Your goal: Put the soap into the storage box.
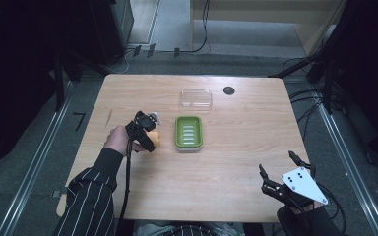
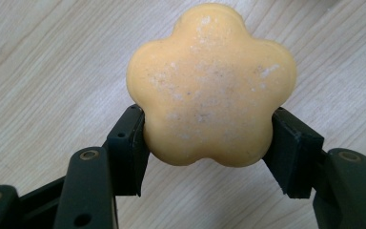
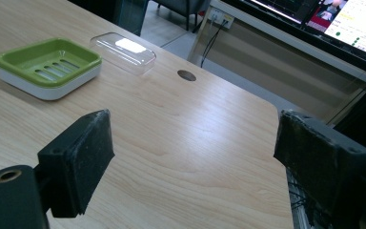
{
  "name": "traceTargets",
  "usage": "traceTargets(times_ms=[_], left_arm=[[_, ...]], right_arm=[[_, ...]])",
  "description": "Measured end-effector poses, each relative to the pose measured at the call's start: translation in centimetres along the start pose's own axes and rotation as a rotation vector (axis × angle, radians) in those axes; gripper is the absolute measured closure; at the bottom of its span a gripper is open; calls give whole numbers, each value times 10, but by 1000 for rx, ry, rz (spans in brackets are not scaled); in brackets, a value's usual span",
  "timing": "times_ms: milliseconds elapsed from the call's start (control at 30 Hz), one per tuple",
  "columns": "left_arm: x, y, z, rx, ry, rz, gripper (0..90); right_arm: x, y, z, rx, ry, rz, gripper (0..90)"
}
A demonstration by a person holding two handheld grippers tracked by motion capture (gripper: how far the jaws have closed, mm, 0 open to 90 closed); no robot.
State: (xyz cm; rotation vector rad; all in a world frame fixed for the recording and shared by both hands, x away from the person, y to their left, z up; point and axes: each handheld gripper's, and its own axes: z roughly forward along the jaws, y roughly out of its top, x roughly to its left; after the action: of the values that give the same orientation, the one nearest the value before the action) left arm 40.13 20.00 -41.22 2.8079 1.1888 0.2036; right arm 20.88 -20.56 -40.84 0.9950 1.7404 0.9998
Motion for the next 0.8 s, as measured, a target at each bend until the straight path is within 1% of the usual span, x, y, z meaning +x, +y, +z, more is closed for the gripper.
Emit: traceTargets(times_ms=[67, 100, 167, 200, 300, 333, 467, 533, 667, 767, 800], left_arm=[[0, 1, 0, -3, 0, 2, 394], [0, 4, 1, 7, 5, 11, 394], [-1, 5, 1, 4, 2, 11, 394], [-2, 8, 0, -9, 8, 23, 394], [-2, 12, -1, -11, 8, 28, 394], [-3, 15, -2, -18, 10, 34, 394], [-6, 20, -2, -9, 7, 48, 394], [-7, 24, -2, -14, 9, 57, 394], [-8, 28, -4, -17, 9, 63, 394], [-8, 29, -4, -25, 10, 60, 394], [-9, 30, -5, -23, 13, 69, 394]], right_arm=[[0, 0, 0, 1, 3, -3, 133], [0, 0, 0, 1, 2, -2, 133], [0, 0, 0, -2, 1, 0, 133], [0, 0, 0, 0, 1, -1, 133], [1, 1, -1, -1, 3, -4, 133], [2, 1, -1, 0, 5, -6, 134], [2, 1, -2, -3, 2, -3, 133], [2, 1, -2, -1, 0, -6, 134], [2, 1, -2, 0, -1, -6, 133], [2, 1, -2, -1, 0, -6, 134], [2, 1, -2, -1, 1, -4, 133]])
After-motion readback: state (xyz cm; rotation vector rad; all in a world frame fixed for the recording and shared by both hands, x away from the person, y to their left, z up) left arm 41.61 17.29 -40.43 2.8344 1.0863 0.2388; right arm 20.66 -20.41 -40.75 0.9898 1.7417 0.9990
